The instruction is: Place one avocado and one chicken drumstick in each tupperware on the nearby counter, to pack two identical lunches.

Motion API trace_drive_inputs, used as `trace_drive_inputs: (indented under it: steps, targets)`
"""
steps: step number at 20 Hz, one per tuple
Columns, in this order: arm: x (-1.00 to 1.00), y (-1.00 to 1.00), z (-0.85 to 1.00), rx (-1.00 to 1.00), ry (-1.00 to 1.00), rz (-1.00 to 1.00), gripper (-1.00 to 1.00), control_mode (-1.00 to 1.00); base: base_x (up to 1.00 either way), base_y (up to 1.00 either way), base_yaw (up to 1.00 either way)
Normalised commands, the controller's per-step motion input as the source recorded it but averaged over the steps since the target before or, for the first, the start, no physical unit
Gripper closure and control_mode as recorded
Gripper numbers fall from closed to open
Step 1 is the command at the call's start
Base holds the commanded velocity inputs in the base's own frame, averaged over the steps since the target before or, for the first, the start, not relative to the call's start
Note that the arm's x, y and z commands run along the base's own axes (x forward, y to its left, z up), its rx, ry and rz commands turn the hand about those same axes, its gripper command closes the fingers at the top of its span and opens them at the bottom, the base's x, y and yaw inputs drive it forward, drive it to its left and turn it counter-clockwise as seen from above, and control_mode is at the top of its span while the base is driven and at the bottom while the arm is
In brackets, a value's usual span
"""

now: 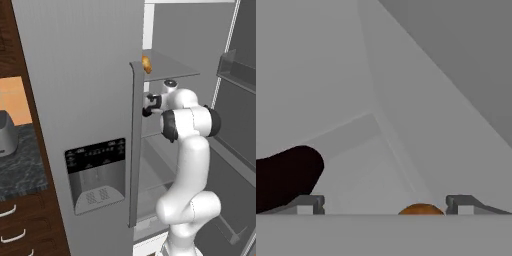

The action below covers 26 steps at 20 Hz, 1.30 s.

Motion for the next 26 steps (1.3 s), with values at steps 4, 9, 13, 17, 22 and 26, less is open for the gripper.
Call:
trace_drive_inputs:
  steps: [4, 9, 13, 17, 22, 26]
  targets:
    - [-0.36, -0.18, -0.38, 0.0, 0.0, -0.01, -1.0, -1.0, 0.0, 0.0, 0.0]
    - [-0.4, -0.02, -0.24, 0.0, -0.01, 0.0, -1.0, -1.0, 0.0, 0.0, 0.0]
    - [0.0, 0.0, -0.23, 0.0, 0.0, 0.0, -1.0, -1.0, 0.0, 0.0, 0.0]
    - [0.0, 0.0, -0.46, 0.0, 0.0, 0.02, -1.0, -1.0, 0.0, 0.0, 0.0]
    - [0.0, 0.0, -0.19, 0.0, 0.03, 0.02, 1.0, -1.0, 0.0, 0.0, 0.0]
    - [0.0, 0.0, -0.07, 0.0, 0.09, 0.0, 1.0, -1.0, 0.0, 0.0, 0.0]
